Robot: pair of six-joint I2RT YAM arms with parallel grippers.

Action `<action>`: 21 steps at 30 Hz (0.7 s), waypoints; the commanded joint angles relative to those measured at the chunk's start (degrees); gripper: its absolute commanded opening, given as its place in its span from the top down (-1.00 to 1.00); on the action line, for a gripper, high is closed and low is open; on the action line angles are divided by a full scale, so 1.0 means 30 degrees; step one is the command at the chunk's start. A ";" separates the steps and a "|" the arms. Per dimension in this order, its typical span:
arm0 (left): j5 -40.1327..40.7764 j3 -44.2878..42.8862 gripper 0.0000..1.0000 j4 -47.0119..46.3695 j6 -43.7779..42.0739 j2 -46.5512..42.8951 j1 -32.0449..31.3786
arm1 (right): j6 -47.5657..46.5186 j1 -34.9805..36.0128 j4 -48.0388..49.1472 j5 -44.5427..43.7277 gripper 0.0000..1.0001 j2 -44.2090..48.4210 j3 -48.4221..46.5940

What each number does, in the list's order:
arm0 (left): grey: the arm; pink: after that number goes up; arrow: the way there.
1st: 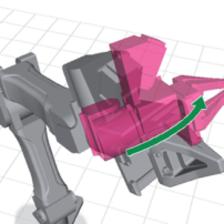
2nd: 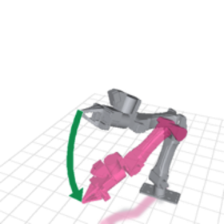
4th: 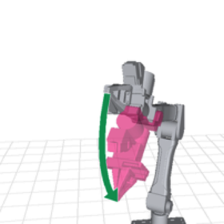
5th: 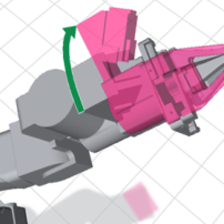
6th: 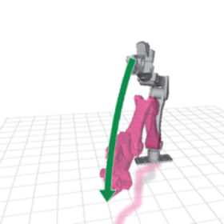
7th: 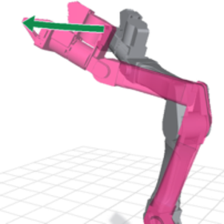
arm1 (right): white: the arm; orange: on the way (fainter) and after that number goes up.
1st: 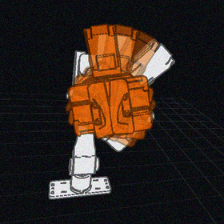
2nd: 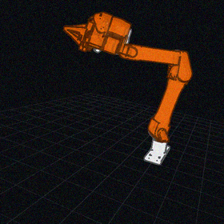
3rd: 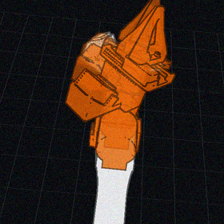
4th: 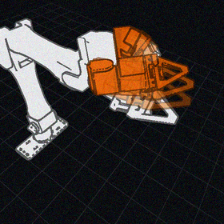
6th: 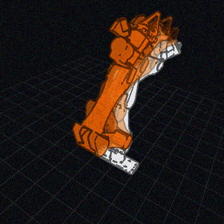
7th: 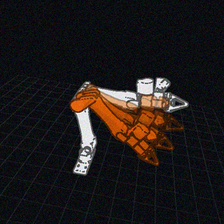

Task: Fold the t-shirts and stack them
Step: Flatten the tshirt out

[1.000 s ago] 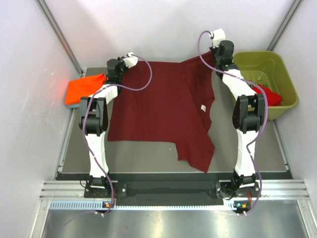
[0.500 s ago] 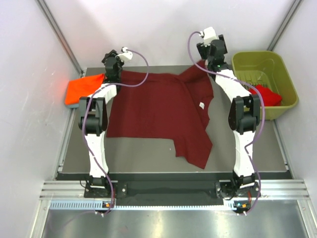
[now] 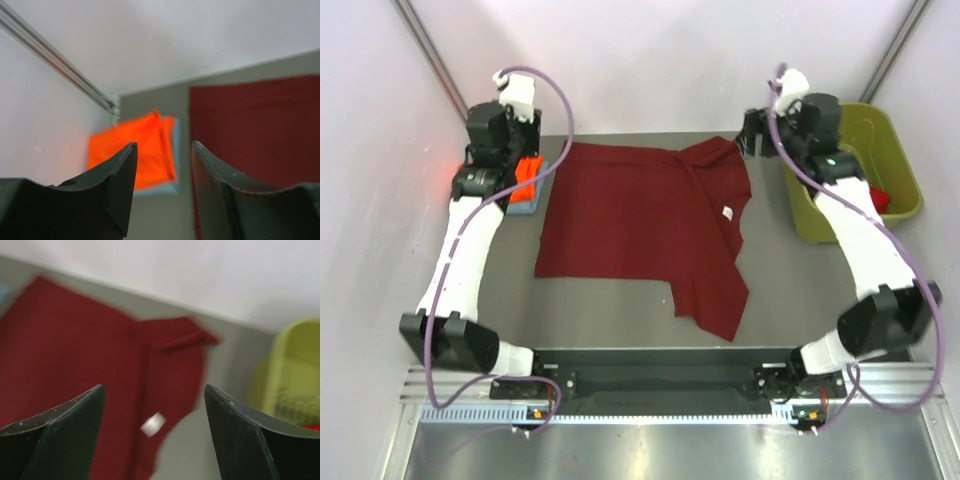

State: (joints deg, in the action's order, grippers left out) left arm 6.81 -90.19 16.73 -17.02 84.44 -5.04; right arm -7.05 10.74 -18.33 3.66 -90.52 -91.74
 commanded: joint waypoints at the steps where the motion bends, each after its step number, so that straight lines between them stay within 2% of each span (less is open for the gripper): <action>1: -0.2702 0.2076 0.01 0.8890 0.5316 -0.0197 -0.0020 | 0.6081 -0.1175 -0.5165 0.8582 -0.58 0.1724 0.2567; 2: -0.2883 0.2608 0.03 0.9301 0.6335 -0.0489 -0.0020 | 0.7260 -0.2252 -0.5315 1.1088 -0.57 0.2161 0.4662; 4: -0.4397 0.4213 0.09 0.9861 0.7075 -0.0725 -0.0020 | 1.0475 -0.3371 -0.4441 1.2631 -0.57 0.2778 0.7569; 5: -0.4988 0.4659 0.14 0.9891 0.7803 -0.0639 -0.0020 | 1.0465 -0.4043 -0.4438 1.2434 -0.52 0.3274 0.9701; 9: -0.8064 0.6536 0.17 0.9512 0.9565 0.0122 0.0242 | 1.0784 -0.5307 -0.3565 1.1668 -0.37 0.3660 1.3496; 11: -0.9557 0.7328 0.17 0.9305 0.9890 0.0501 0.0361 | 1.1196 -0.5572 -0.3180 1.1612 -0.36 0.3398 1.4143; 15: -1.0061 0.7857 0.20 0.9773 0.9424 0.1819 0.0390 | 1.2394 -0.5632 -0.1281 1.2577 -0.36 0.2022 1.3942; 21: -1.0822 0.8763 0.21 0.9133 0.9802 0.3520 0.0390 | 1.3538 -0.5339 0.0188 1.3515 -0.32 -0.0761 1.1367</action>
State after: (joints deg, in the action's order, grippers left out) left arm -22.00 -65.56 45.47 10.61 93.71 -4.19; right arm 29.91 -5.50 -23.94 40.62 -90.41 -52.62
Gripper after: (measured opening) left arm 0.396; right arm 0.662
